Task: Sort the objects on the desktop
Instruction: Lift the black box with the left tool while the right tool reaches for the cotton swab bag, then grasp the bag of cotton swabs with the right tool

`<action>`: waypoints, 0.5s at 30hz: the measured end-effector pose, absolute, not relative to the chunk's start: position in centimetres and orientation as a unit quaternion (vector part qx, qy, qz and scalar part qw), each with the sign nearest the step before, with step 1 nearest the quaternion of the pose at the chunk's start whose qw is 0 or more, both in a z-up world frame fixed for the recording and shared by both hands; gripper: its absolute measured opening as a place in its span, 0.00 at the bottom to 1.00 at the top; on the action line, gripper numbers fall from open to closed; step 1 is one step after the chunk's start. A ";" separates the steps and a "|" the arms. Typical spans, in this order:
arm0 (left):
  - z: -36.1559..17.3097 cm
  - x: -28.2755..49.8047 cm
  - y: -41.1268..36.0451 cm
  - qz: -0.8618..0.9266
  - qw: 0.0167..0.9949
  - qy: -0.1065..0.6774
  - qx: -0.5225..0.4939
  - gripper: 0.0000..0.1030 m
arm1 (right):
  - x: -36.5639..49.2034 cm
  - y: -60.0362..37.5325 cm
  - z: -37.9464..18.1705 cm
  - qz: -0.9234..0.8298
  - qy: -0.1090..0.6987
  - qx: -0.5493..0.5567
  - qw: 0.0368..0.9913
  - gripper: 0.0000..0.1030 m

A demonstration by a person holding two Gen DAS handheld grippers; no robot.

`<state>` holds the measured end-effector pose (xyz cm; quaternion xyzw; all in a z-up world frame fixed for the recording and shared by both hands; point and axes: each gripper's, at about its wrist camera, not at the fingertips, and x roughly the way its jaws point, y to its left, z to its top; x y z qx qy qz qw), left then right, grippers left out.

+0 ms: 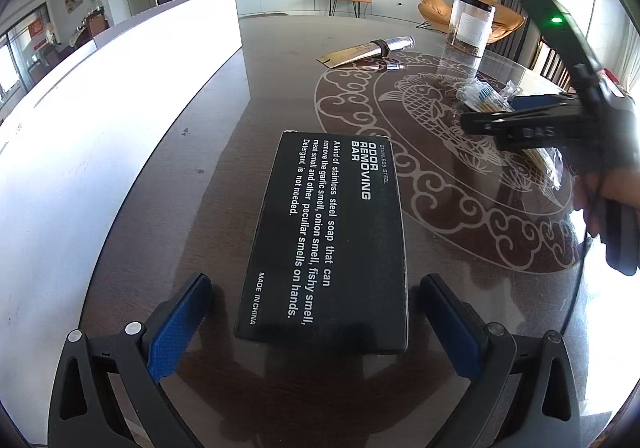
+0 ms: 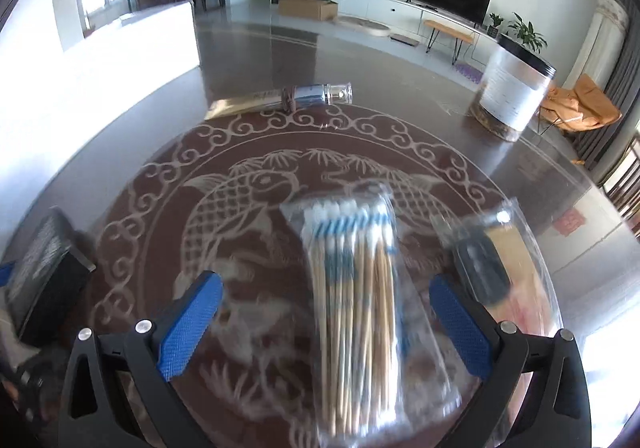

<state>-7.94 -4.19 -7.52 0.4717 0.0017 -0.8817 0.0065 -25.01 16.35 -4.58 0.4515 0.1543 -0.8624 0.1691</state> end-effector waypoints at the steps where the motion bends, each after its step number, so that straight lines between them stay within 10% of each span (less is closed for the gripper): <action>1: -7.5 -7.9 -4.2 -0.882 0.007 0.002 0.472 1.00 | -25.5 16.1 -5.0 -0.859 0.156 0.459 0.166 1.00; 3: -7.5 -8.0 -4.1 -0.882 0.007 0.002 0.472 1.00 | -25.5 16.4 -5.0 -0.860 0.135 0.461 0.171 0.95; 7: -7.6 -8.1 -4.1 -0.882 0.008 0.003 0.472 1.00 | -23.7 17.5 -4.5 -0.872 0.116 0.447 0.160 0.43; 15: -7.6 -8.2 -4.0 -0.882 0.008 0.003 0.471 1.00 | -12.2 18.9 -4.3 -0.883 0.112 0.434 0.143 0.41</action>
